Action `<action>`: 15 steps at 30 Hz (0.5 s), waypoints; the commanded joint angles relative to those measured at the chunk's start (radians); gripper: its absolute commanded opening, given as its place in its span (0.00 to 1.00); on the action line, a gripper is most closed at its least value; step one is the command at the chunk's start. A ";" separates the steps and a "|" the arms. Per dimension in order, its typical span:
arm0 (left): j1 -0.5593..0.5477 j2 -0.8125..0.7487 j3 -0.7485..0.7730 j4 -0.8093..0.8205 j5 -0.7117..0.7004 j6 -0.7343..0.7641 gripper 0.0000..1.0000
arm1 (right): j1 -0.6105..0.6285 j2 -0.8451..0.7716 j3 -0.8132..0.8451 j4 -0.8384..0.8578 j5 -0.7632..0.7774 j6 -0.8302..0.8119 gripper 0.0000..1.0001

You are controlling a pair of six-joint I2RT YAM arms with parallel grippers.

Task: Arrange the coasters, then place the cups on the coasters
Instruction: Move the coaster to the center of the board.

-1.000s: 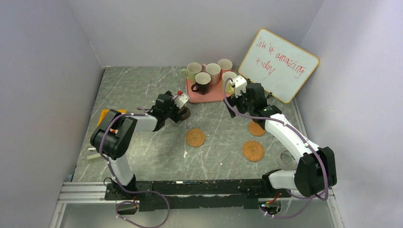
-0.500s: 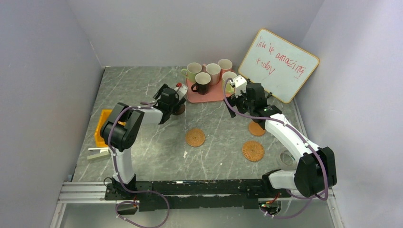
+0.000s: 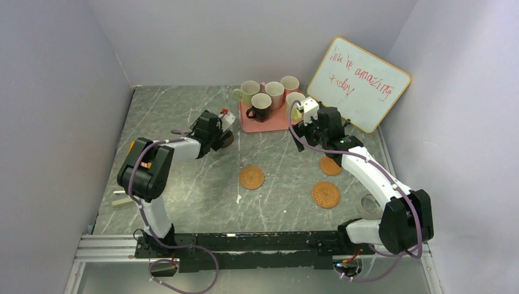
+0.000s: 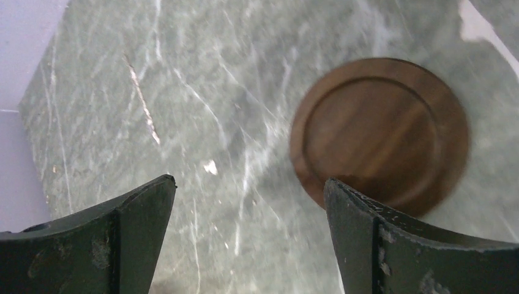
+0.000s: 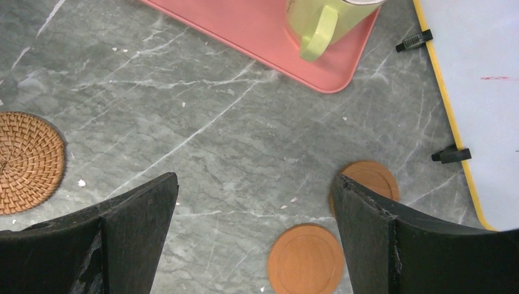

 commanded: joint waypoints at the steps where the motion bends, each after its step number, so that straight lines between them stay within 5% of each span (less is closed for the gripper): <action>1: 0.002 -0.063 -0.086 -0.211 0.061 0.063 0.96 | -0.004 -0.007 0.004 0.027 -0.011 -0.001 1.00; 15: 0.002 -0.264 -0.079 -0.340 0.052 0.110 0.96 | -0.007 -0.020 0.002 0.026 -0.021 -0.001 1.00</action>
